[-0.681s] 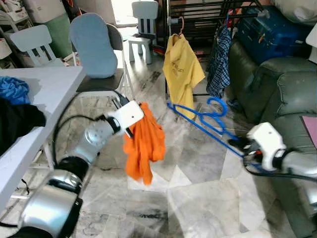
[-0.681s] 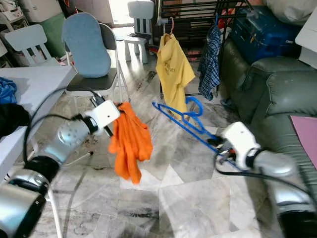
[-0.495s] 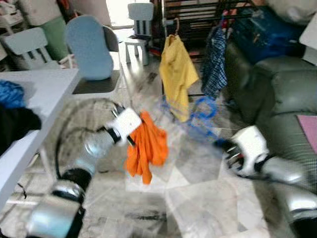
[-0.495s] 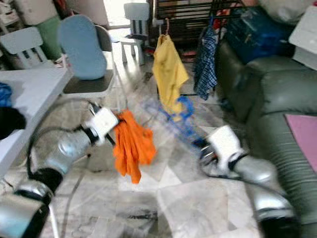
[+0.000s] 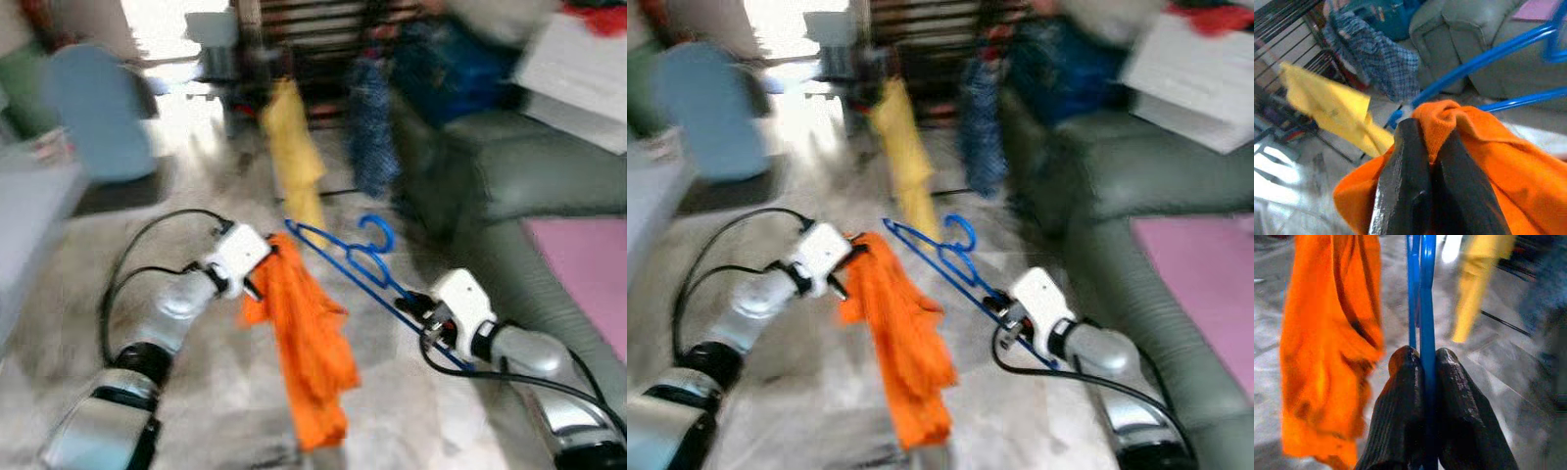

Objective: Hang hanger

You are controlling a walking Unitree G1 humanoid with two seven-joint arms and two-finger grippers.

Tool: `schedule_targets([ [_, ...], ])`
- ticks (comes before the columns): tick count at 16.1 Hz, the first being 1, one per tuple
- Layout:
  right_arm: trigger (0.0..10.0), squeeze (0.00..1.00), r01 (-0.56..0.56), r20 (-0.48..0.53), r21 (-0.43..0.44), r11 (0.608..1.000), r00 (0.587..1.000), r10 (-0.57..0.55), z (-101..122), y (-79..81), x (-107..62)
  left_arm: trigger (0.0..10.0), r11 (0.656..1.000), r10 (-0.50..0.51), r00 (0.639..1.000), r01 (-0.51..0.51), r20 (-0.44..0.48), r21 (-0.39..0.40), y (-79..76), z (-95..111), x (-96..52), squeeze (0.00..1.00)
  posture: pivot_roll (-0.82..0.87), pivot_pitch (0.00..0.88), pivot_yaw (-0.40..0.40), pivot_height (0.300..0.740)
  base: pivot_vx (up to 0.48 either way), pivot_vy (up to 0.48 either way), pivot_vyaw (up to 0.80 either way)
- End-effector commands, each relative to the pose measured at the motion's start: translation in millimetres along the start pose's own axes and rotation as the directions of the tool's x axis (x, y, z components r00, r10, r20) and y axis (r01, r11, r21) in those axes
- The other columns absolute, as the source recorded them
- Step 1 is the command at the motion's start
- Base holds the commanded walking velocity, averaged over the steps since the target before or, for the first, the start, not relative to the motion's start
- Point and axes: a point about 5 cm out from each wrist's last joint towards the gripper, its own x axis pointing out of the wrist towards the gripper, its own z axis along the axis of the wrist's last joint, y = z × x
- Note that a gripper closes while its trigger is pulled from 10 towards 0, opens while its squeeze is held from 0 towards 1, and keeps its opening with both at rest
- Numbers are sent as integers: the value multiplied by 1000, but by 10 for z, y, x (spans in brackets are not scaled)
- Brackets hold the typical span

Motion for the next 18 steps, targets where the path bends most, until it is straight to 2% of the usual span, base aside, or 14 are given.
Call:
schedule_targets([
  [1, 10000, 0, 18, -24, 2, 1000, 1000, -18, -35, -42, -59, 10000, 1000, -24, 998, 24, 56, -1, -70, 133, 107, 0, -207, 0, 61, 740, 300, 0, -769],
  [5, 10000, 0, -10, -44, -7, 1000, 999, 10, -58, 7, -68, 10000, 1000, -26, 998, 27, 62, -13, -117, 117, 103, 0, -210, 0, 58, 740, 0, 0, -123],
  [9, 10000, 0, -11, -60, -14, 1000, 998, 10, -72, 9, -75, 10000, 999, 32, 999, -32, 36, 0, -40, 80, 67, 0, -212, 0, 58, 740, 0, 0, 0],
  [12, 10000, 0, 4, -54, -3, 1000, 999, -4, -72, 7, -74, 10000, 991, 123, 992, -121, 36, -52, 61, 88, 55, 0, -210, 0, 62, 740, 0, 0, 0],
  [15, 10000, 0, 17, -70, -14, 1000, 997, -18, -97, 4, -57, 10000, 984, 130, 991, -126, 28, -122, 59, 70, 60, 0, -208, 0, 64, 740, 0, 0, 0],
  [18, 10000, 0, 26, -64, -8, 1000, 998, -26, -91, 7, -44, 10000, 983, 125, 992, -121, 17, -140, 35, 38, 46, 0, -204, 0, 65, 740, 0, 0, 0],
])
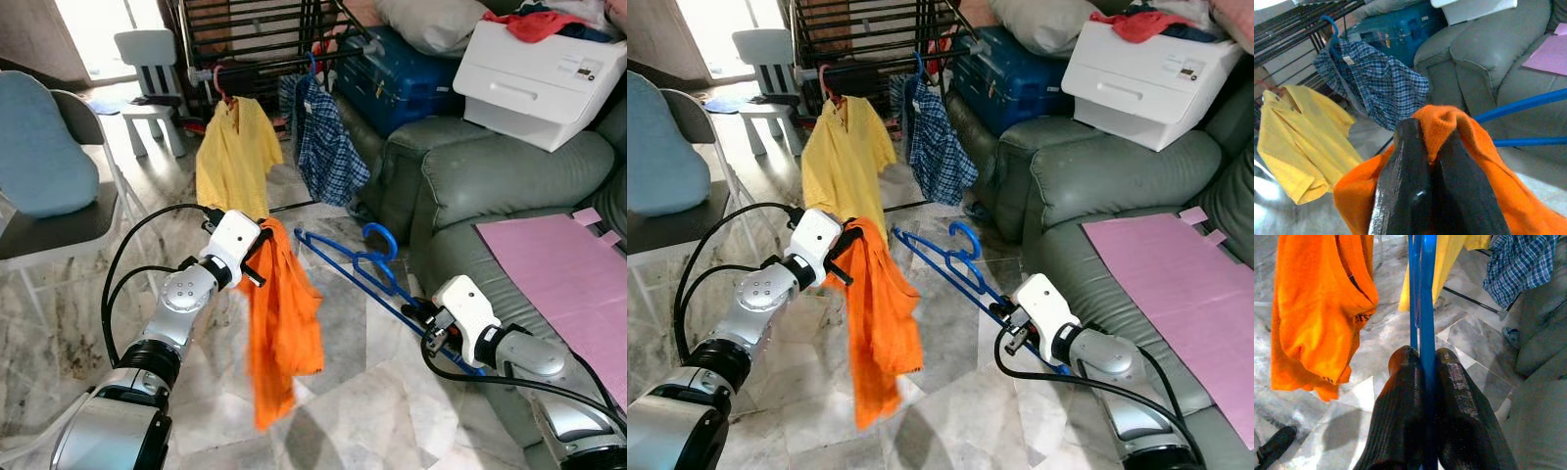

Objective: Hang hanger

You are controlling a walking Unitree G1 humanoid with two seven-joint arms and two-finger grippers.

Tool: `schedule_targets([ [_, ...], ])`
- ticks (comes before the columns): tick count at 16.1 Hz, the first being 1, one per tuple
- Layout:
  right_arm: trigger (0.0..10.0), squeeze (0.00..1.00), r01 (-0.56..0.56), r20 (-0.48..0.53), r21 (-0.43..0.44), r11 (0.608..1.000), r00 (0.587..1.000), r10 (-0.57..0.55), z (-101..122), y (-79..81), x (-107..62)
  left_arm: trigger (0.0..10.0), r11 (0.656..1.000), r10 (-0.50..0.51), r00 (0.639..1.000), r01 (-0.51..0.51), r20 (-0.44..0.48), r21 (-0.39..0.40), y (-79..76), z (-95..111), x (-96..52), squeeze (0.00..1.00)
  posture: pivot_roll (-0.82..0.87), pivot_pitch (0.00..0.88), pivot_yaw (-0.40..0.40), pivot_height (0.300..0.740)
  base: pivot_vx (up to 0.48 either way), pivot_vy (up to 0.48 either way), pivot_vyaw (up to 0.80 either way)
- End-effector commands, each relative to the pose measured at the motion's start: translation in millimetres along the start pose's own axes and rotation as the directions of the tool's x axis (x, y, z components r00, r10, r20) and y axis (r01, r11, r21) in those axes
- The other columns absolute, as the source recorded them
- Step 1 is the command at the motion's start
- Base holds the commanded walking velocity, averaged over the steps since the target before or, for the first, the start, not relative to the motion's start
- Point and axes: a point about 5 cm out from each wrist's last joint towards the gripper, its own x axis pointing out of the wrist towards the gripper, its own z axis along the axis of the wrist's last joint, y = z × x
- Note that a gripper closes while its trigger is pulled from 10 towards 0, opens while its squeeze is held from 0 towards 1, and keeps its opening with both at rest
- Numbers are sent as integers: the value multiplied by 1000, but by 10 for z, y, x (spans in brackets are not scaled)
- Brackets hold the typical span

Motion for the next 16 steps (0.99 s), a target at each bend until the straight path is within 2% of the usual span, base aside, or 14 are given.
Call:
schedule_targets([
  [1, 10000, 0, 3, 11, -12, 1000, 1000, -3, 41, -7, 22, 10000, 1000, -1, 1000, 1, 10, -18, 20, 6, -17, 0, -201, 0, 64, 740, 0, 337, 0],
  [13, 10000, 0, 29, 9, -36, 999, 1000, -29, 63, -54, 67, 10000, 998, -55, 998, 55, 9, -6, -24, 43, 28, 0, -214, 0, 76, 740, 0, 447, 0],
  [16, 10000, 0, 45, 4, -34, 998, 999, -45, 41, -49, 40, 10000, 997, -78, 997, 78, 26, 5, -66, 85, 65, 0, -231, 0, 94, 740, 0, 210, 0],
])
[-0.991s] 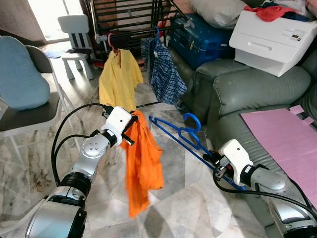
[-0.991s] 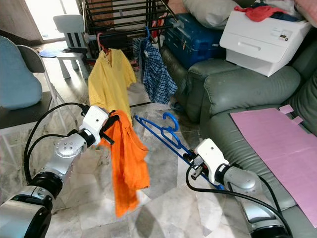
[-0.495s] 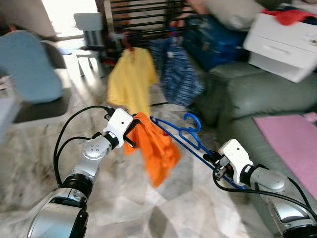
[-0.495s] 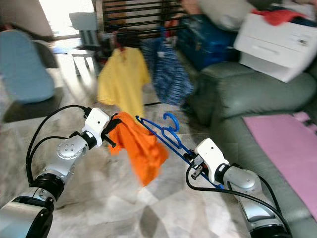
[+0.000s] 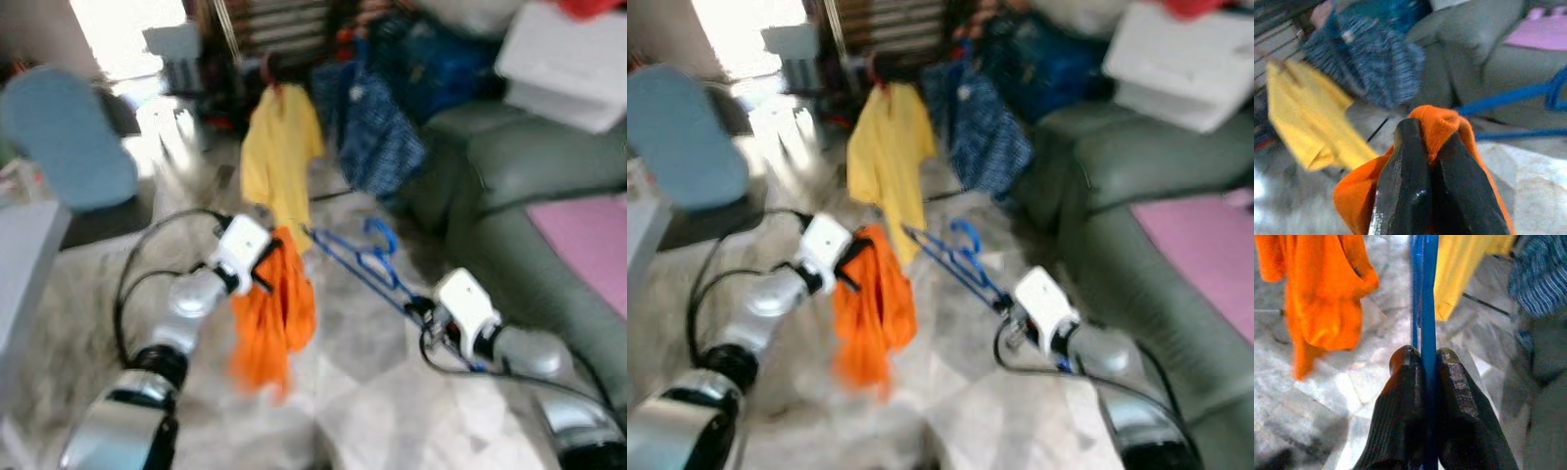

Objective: Hang hanger

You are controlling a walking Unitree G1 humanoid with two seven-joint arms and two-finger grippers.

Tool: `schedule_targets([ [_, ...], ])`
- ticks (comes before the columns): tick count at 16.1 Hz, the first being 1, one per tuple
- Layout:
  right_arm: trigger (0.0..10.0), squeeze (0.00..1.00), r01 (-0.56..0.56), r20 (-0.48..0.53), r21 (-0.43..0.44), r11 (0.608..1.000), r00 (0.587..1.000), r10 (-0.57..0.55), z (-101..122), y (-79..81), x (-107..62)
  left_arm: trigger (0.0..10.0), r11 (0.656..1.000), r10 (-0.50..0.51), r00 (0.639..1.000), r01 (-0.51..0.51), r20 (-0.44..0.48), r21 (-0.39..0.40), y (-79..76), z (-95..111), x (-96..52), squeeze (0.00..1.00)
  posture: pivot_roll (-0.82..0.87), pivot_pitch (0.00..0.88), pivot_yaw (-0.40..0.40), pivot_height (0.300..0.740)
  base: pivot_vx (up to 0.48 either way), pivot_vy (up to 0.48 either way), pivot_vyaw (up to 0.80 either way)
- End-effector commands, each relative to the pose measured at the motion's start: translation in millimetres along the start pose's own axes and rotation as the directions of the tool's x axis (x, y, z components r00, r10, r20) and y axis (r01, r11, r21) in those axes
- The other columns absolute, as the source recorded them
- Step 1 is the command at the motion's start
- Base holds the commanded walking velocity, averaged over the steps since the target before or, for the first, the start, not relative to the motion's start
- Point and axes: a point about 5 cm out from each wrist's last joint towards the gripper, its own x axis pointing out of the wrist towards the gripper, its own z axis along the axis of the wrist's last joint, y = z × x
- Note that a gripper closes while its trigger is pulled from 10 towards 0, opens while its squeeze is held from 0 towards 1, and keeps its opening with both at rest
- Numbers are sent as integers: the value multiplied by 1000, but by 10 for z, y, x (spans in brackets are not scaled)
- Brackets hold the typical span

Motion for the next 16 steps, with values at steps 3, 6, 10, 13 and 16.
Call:
schedule_targets([
  [3, 10000, 0, 12, 28, -6, 1000, 1000, -12, 65, 8, 28, 10000, 999, -8, 999, 7, 34, 39, 69, 94, 9, 0, -230, 0, 104, 740, 0, 0, 0],
  [6, 10000, 0, 37, 16, 0, 999, 999, -37, 52, -16, 3, 10000, 996, -40, 998, 36, 50, 81, 49, 147, 33, 0, -233, 0, 123, 740, 0, 0, 0],
  [10, 10000, 0, 19, -37, -57, 998, 999, -21, 21, -231, -244, 10000, 928, -67, 982, 126, -175, 350, 109, -16, 8, 0, -219, 0, 112, 740, 0, 0, 0],
  [13, 10000, 0, -18, -84, -116, 993, 996, 9, 90, -425, -454, 10000, 894, -40, 963, 153, -266, 420, 182, -88, -22, 0, -241, 0, 134, 740, 0, 0, 0],
  [16, 10000, 0, -80, -103, -147, 986, 992, 65, 189, -490, -683, 10000, 866, -35, 945, 191, -326, 463, 199, -137, -30, 0, -270, 0, 159, 740, 0, 0, 0],
])
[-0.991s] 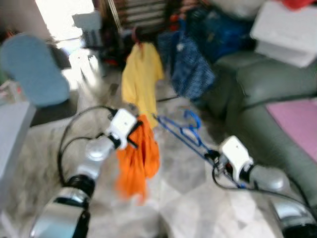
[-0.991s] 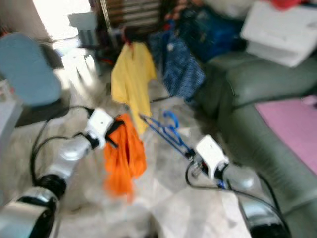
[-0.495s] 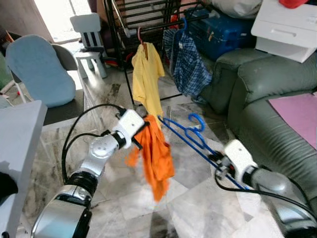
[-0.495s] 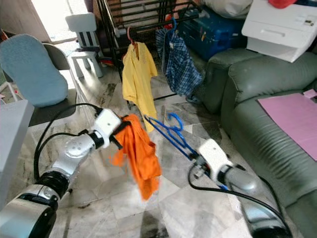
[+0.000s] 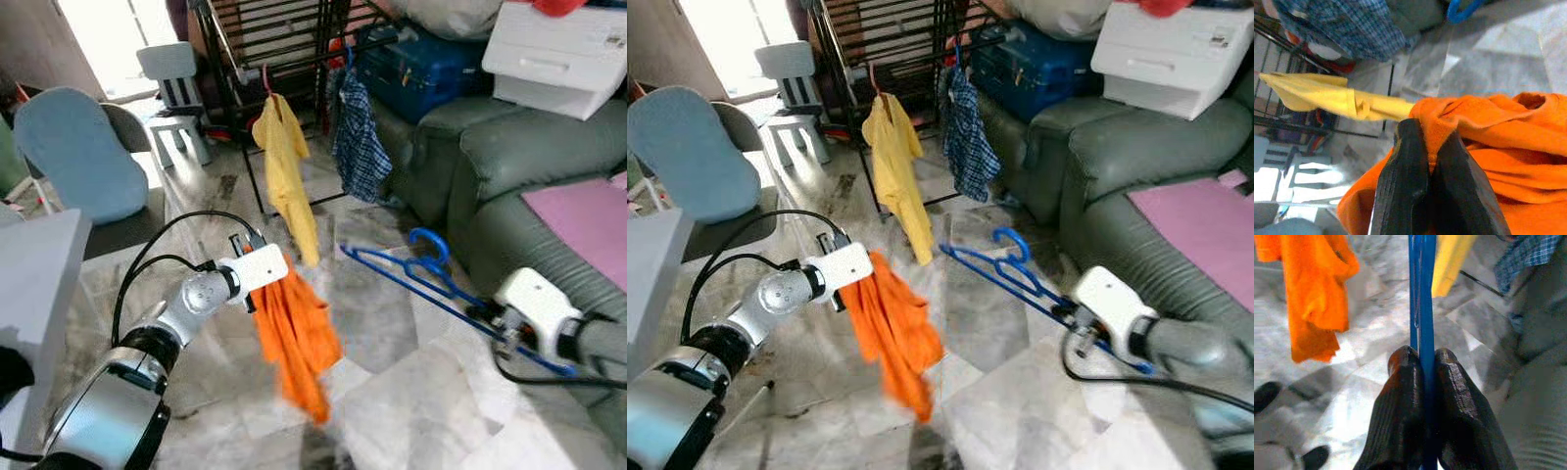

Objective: Hang hanger

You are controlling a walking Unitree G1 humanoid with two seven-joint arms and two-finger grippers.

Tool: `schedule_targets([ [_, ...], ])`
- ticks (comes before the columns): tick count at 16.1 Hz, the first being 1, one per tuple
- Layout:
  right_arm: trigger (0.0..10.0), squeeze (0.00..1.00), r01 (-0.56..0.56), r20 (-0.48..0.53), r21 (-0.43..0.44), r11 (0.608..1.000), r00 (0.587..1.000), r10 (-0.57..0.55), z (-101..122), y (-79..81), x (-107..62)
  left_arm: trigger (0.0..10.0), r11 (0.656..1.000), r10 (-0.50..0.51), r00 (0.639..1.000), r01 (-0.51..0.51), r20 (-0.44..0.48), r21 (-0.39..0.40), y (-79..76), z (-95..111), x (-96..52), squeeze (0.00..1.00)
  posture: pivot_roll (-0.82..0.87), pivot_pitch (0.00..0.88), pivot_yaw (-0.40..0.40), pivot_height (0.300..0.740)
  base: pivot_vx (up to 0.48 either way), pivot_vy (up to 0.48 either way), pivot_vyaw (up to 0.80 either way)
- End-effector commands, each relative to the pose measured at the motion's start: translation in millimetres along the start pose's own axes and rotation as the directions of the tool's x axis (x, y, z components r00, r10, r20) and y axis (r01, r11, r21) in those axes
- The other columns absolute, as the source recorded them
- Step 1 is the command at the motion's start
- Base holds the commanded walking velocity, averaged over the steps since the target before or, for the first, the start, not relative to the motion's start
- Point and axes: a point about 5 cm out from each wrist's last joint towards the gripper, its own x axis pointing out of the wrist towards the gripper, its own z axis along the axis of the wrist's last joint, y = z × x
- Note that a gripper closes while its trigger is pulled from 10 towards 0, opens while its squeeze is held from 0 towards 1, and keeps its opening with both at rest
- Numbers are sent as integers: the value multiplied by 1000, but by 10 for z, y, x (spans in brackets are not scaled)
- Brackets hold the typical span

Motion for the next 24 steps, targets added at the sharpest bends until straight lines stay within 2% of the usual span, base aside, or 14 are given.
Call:
schedule_targets([
  [1, 10000, 0, -48, 45, -6, 999, 998, 48, 118, 14, -81, 10000, 999, 34, 999, -33, -19, 33, 139, -2, -25, 0, -270, 0, 163, 740, 0, 0, 0],
  [3, 10000, 0, -140, 45, 7, 990, 989, 140, 131, 80, -190, 10000, 997, 36, 999, -35, -14, 69, 154, 57, 10, 0, -272, 0, 165, 740, 0, 0, 0],
  [4, 10000, 0, -207, 25, 28, 978, 978, 206, 95, 130, -236, 10000, 993, 35, 999, -34, -9, 112, 142, 91, 32, 0, -273, 0, 163, 740, 0, 0, 0],
  [8, 10000, 0, -232, -8, 36, 972, 973, 232, 46, 155, -233, 10000, 994, 10, 998, -17, 62, 112, 124, 216, 69, 0, -272, 0, 165, 740, 0, 0, 0],
  [9, 10000, 0, -236, 6, 42, 971, 972, 236, 59, 169, -187, 10000, 993, -9, 993, -5, 114, 119, 120, 275, 65, 0, -273, 0, 164, 740, 0, 0, 0],
  [13, 10000, 0, -255, 56, 80, 964, 966, 251, 79, 245, 21, 10000, 995, -30, 981, 10, 192, 101, 103, 327, 38, 0, -263, 0, 157, 740, 0, 0, 0],
  [16, 10000, 0, -220, 56, 124, 968, 975, 214, 5, 274, 224, 10000, 995, -46, 956, 19, 290, 95, 63, 441, 30, 0, -252, 0, 153, 740, 0, 0, 0],
  [18, 10000, 0, -151, 14, 139, 979, 988, 151, -73, 276, 400, 10000, 994, -66, 932, 29, 357, 107, 34, 539, 22, 0, -248, 0, 152, 740, 0, 0, 0],
  [19, 10000, 0, -73, 14, 209, 975, 997, 72, -84, 266, 530, 10000, 993, -73, 927, 33, 367, 113, 19, 548, 14, 0, -243, 0, 146, 740, 0, 0, 0],
  [21, 10000, 0, -103, 38, 258, 961, 995, 97, -79, 388, 590, 10000, 993, -54, 952, 19, 301, 118, 12, 412, -5, 0, -235, 0, 139, 740, 0, 0, 0],
  [24, 10000, 0, -154, 5, 268, 951, 987, 158, -208, 483, 512, 10000, 993, -32, 975, 6, 218, 117, 19, 239, -42, 0, -240, 0, 135, 740, 0, 0, 0],
])
